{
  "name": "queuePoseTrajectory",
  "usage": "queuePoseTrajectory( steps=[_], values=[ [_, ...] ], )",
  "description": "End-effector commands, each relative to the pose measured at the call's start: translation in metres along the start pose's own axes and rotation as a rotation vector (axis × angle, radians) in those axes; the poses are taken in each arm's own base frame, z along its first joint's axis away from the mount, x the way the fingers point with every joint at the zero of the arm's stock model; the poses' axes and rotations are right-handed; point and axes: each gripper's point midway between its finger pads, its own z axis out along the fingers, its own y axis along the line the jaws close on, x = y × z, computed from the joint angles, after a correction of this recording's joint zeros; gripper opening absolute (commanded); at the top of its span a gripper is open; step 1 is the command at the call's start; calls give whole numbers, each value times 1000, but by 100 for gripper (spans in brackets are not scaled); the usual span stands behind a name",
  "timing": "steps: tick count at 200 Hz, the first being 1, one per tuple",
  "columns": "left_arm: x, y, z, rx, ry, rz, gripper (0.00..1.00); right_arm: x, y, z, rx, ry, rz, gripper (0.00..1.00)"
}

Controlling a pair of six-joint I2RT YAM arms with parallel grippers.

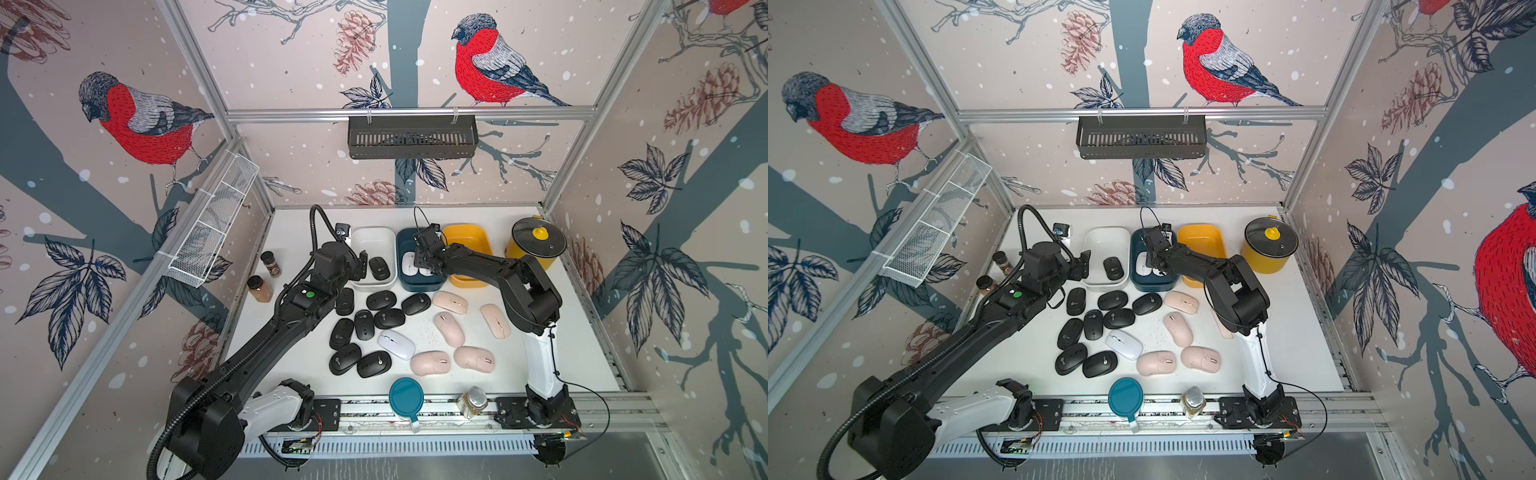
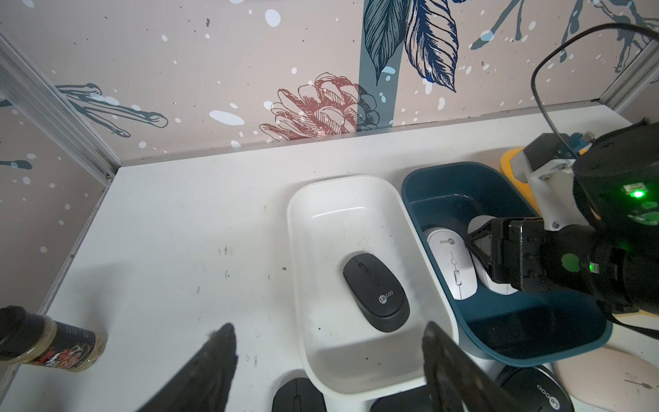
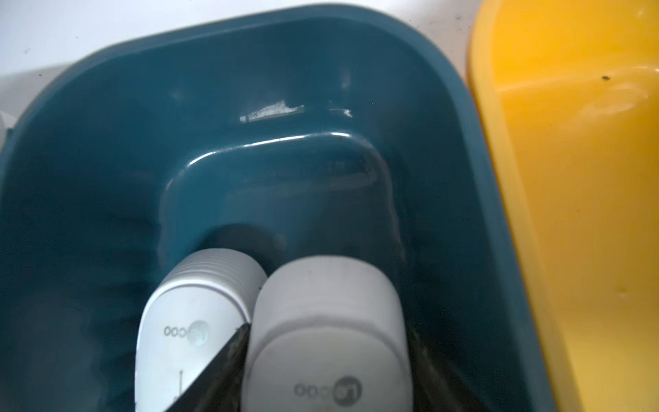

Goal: Place the mice by color into the storage box
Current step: Place the mouse in the storage box, then pick up the mouse from the center of the board.

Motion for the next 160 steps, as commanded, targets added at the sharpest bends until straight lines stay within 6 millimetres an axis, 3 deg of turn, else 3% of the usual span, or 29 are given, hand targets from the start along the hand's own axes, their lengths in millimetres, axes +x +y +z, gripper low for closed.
queuePoseTrajectory(
  steps=[1,40,85,122,160],
  values=[
    [-8,-2,0,6,-33,1,81,-5,1,-5,2,-11,16,70],
    [-8,-1,1,3,-33,6,81,-26,16,-26,-47,-64,5,70],
    [-8,2,1,-14,-34,11,81,-43,55,-87,-204,-177,-118,69],
    [-6,4,2,-25,-30,16,81,-30,68,-139,-373,-213,-236,69],
    [-2,3,7,-27,-22,21,81,21,77,-182,-503,-230,-439,69]
  ],
)
